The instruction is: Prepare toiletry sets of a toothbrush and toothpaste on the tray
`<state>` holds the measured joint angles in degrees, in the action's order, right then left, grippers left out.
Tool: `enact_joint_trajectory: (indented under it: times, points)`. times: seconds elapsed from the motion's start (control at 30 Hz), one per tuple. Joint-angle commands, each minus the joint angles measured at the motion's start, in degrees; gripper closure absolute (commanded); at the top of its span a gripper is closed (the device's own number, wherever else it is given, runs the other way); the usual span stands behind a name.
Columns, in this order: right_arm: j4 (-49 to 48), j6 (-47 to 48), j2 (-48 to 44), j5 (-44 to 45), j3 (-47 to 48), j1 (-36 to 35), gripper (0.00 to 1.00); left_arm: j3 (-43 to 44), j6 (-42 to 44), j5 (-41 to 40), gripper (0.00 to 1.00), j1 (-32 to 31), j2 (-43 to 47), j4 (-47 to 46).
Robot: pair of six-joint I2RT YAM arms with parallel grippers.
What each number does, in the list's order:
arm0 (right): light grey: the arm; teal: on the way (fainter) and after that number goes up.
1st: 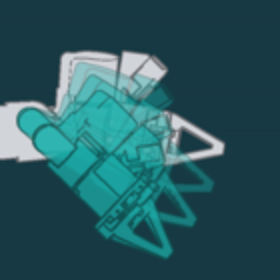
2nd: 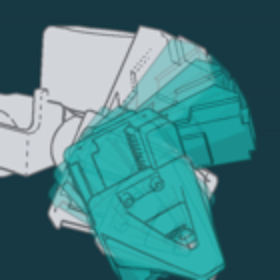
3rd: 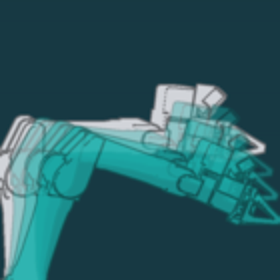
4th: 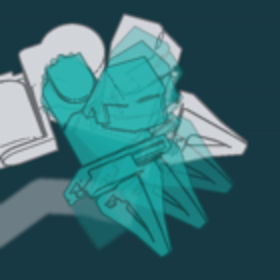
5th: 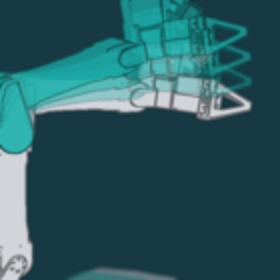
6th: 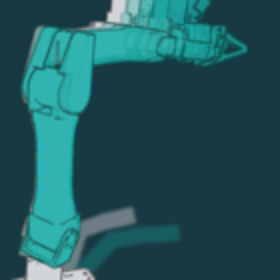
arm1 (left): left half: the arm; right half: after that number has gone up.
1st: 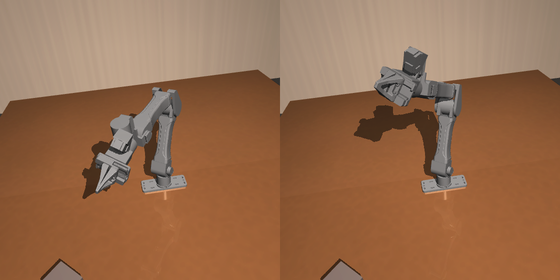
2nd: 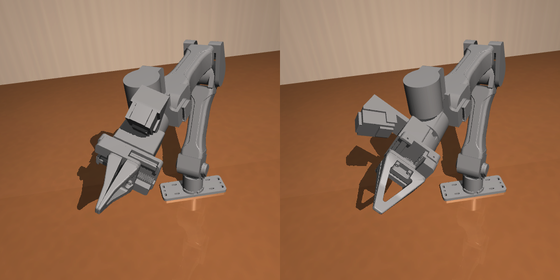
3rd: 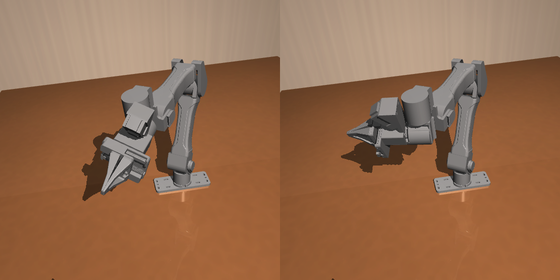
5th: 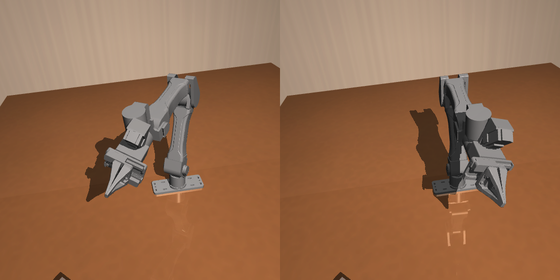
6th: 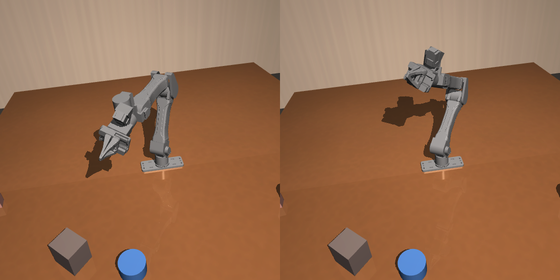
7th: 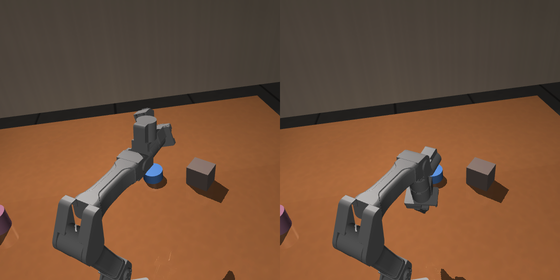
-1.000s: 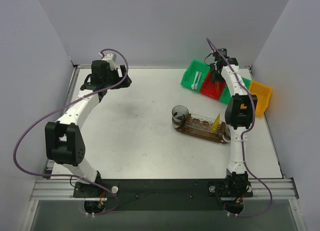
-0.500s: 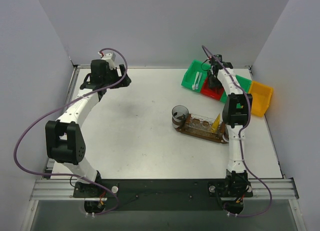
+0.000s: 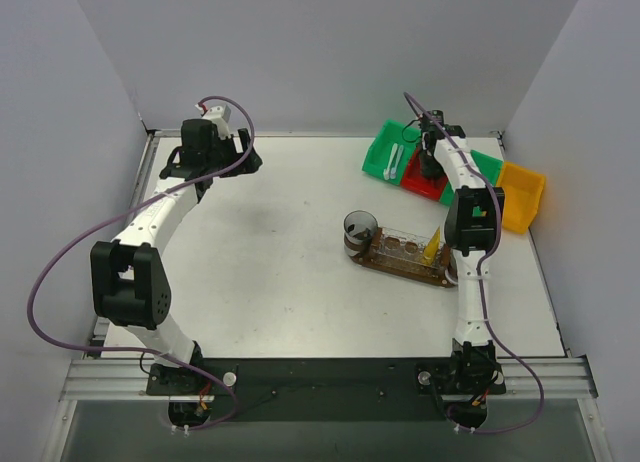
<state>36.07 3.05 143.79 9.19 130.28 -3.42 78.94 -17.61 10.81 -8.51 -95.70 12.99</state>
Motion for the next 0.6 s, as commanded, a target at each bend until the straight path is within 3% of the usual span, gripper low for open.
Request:
enact_joint_trajectory:
  times: [0.0,0.03,0.57]
  points:
    - [2.25,-0.76,-2.72,2.76,-0.55,-0.45,0.92,2.63,-0.15,0.79,0.12,0.52,0.25,-1.39]
    - [2.16,-0.94,-3.07,2.94,-0.46,-0.45,1.00,2.63,-0.24,0.88,0.12,0.60,0.34,-1.31]
    - [-0.30,-6.30,-14.05,-0.48,-1.08,0.34,1.00,2.45,1.78,2.72,0.12,1.04,2.97,-3.85]
